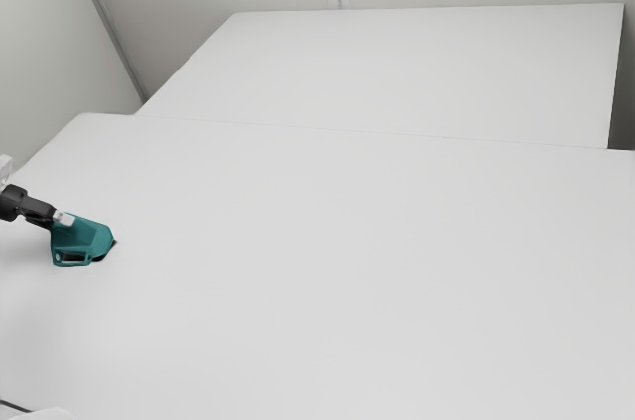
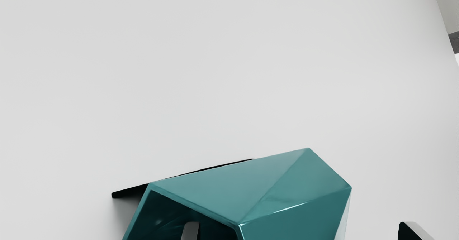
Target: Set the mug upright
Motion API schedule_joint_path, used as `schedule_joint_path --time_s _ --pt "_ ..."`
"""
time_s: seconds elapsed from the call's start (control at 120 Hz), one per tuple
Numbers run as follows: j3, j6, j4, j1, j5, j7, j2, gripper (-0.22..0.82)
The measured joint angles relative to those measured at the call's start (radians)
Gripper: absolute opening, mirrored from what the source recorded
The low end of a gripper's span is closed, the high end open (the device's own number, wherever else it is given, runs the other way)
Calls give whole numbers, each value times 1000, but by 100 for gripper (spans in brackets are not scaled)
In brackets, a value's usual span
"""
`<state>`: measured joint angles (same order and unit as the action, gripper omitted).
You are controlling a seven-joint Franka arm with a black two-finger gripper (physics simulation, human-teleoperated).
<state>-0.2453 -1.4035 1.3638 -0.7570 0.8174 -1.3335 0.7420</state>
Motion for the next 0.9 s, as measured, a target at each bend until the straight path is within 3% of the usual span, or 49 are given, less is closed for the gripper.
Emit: schedule_joint_path --time_s 0.242,0.9 --pt "0 5 6 -2 7 3 8 52" --pt "0 14 6 -4 38 5 19 15"
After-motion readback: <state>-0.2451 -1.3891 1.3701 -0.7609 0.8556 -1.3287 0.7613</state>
